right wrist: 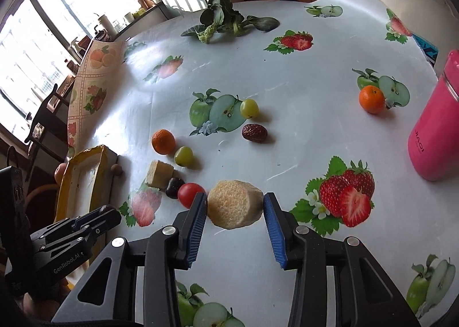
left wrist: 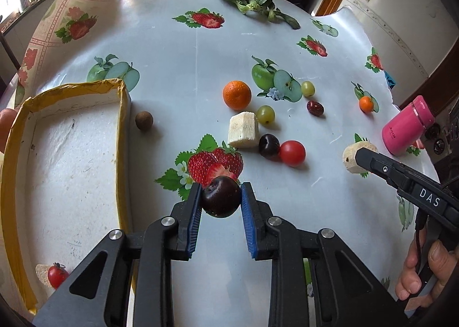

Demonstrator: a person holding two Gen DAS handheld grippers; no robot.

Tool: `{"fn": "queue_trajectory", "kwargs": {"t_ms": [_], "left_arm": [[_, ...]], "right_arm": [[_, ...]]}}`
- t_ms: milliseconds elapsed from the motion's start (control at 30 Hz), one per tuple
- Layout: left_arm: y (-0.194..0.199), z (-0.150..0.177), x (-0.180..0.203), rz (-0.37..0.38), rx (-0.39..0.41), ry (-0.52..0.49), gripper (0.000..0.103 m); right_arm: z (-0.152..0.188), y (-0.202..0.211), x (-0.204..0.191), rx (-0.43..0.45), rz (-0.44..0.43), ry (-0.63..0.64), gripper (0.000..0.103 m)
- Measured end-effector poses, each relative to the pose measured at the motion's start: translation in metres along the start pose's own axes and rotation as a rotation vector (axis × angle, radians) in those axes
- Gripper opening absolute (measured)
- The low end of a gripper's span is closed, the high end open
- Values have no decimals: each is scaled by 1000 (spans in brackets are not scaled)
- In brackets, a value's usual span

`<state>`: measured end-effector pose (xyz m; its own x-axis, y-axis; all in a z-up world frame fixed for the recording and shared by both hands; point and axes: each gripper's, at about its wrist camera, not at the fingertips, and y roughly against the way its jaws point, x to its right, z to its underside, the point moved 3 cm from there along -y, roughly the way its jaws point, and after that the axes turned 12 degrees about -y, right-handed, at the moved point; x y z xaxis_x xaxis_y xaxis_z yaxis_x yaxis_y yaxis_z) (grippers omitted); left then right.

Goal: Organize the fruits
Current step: 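Close left gripper on dark cherry while right gripper closes on beige slice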

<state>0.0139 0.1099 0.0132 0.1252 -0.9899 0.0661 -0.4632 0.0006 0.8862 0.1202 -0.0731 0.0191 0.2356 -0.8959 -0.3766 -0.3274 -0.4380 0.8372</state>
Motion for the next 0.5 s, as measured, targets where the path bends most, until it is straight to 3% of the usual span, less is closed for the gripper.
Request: {"fn": "queue_trajectory", "kwargs": {"t_ms": [300,500], "left_arm": [[41,30,8,-30,31,-24,24],[64,45,-7,-64,54,-11,24]], "right_arm": [[48,45,-26,0,-31,84,41],[71,60,-54,-9,-59,143,41]]}}
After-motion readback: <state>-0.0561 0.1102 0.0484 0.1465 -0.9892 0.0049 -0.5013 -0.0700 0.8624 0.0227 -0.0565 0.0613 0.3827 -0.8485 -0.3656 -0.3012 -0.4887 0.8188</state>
